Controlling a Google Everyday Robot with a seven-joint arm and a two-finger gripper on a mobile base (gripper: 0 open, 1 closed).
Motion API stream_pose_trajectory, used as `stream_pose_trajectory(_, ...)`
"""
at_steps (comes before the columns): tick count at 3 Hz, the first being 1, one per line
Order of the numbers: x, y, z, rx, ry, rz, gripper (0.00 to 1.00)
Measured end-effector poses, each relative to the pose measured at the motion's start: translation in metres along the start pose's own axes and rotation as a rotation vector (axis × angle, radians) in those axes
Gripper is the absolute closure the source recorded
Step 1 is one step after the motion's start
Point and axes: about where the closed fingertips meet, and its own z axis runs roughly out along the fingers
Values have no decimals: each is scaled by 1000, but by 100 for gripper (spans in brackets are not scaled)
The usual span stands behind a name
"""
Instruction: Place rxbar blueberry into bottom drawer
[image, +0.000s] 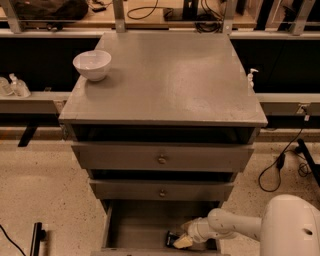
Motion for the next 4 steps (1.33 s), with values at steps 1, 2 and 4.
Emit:
stream_pose_trajectory(1, 0, 1, 1, -3, 0, 0, 0)
stream_pose_trajectory(2, -10, 9, -8, 4, -22, -35, 18)
stream_pose_trajectory(4, -22, 50, -72, 55, -165, -162, 14)
